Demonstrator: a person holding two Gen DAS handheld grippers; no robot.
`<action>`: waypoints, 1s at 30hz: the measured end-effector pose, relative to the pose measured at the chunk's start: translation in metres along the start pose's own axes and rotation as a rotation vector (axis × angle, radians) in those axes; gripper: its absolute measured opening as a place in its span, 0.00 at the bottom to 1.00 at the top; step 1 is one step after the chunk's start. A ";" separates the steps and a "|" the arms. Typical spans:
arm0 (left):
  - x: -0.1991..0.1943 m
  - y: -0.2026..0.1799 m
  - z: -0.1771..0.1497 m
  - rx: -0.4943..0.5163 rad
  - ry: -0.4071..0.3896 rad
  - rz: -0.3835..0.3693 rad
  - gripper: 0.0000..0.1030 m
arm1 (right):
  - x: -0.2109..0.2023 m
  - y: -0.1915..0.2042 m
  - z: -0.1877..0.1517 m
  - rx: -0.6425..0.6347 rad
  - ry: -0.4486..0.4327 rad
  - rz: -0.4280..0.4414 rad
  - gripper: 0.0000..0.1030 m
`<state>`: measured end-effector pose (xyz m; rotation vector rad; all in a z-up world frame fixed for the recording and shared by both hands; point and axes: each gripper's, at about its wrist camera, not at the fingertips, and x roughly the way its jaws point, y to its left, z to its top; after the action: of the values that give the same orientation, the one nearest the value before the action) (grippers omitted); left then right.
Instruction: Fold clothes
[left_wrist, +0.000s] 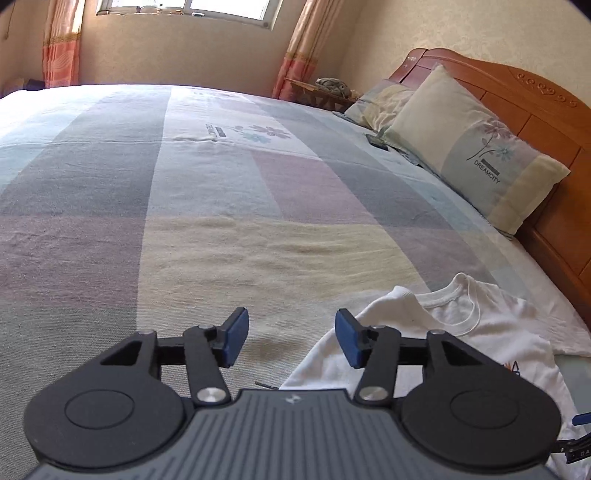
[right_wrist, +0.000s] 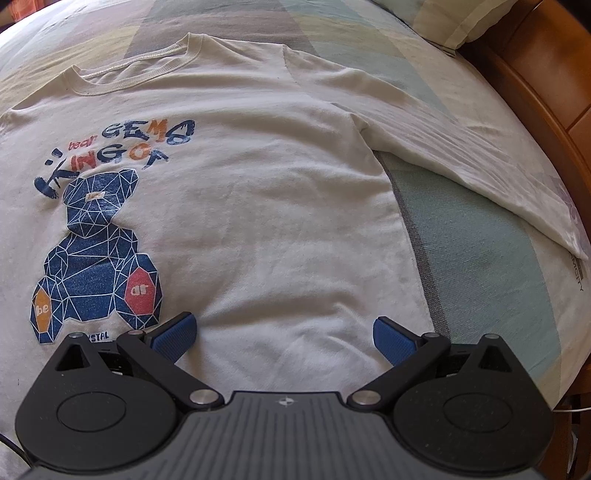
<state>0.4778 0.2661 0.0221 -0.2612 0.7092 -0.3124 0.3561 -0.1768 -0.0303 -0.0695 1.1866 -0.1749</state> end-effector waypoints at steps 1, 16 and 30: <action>-0.012 0.007 -0.001 -0.028 0.003 -0.029 0.69 | 0.000 -0.001 0.000 0.005 -0.001 0.006 1.00; -0.082 0.078 -0.089 -0.344 0.087 0.233 0.74 | 0.004 -0.012 0.000 -0.001 -0.004 0.076 1.00; -0.113 0.064 -0.120 -0.343 0.140 0.392 0.77 | 0.008 -0.017 0.005 -0.030 0.005 0.131 1.00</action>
<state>0.3285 0.3512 -0.0195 -0.4202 0.9334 0.1691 0.3615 -0.1952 -0.0334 -0.0174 1.1944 -0.0427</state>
